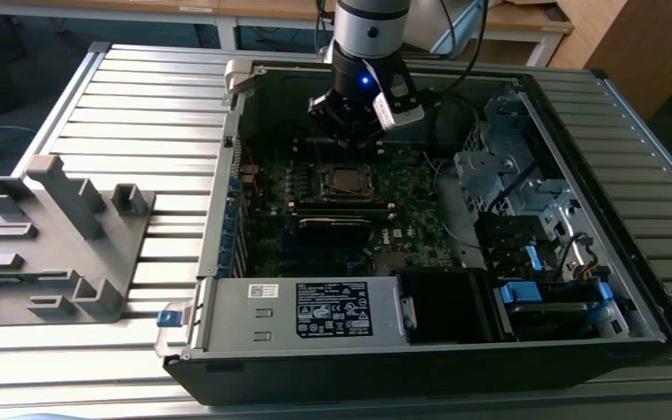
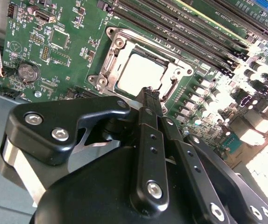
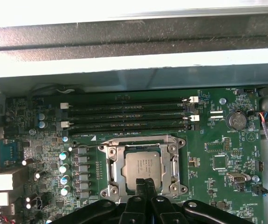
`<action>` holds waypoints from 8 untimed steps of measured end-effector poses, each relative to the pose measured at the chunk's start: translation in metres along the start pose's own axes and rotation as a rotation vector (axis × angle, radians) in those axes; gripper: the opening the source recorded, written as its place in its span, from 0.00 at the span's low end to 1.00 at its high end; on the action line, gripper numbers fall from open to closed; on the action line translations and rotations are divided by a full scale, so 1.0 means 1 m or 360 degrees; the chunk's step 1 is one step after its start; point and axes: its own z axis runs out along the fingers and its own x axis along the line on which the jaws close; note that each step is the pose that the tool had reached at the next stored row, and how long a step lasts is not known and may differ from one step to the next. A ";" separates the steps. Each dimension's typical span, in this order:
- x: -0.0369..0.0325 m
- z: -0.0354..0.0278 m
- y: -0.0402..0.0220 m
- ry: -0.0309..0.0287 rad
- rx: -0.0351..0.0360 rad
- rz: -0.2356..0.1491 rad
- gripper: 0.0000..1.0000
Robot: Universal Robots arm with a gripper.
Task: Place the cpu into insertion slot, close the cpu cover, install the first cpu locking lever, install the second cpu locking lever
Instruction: 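Install the first cpu locking lever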
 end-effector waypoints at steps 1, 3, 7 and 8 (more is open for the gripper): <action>0.0000 0.0000 0.0000 0.00000 0.0000 0.0000 0.10; 0.0000 -0.0001 0.0000 0.00001 0.0000 0.0000 0.10; 0.0000 -0.0026 0.0000 0.00000 0.0000 0.0000 0.10; 0.0000 -0.0028 0.0000 0.00001 0.0000 0.0000 0.10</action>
